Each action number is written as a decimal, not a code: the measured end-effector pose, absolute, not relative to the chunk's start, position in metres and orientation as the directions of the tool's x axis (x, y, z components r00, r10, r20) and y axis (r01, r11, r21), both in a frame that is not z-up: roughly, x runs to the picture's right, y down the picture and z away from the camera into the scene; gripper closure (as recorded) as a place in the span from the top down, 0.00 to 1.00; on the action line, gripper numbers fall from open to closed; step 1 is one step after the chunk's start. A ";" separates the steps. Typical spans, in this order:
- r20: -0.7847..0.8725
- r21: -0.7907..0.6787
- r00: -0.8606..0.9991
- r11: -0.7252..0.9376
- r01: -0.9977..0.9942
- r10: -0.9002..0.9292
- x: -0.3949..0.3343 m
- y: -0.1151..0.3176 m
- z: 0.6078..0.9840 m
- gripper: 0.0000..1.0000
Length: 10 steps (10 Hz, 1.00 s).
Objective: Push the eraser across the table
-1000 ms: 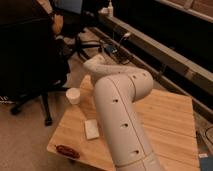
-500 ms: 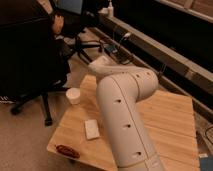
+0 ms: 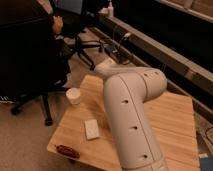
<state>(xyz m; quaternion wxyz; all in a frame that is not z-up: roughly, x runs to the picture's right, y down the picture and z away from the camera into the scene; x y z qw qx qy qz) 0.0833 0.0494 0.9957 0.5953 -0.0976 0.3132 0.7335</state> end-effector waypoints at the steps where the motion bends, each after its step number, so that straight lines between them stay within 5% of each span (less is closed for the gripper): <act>1: -0.515 0.362 -0.295 -0.108 -0.926 0.805 0.099 0.056 0.992 0.29; 7: -0.510 0.474 -0.389 -0.127 -0.871 0.767 0.188 0.093 0.966 0.29; 10: -0.505 0.420 -0.462 -0.260 -0.869 0.729 0.195 0.107 0.951 0.49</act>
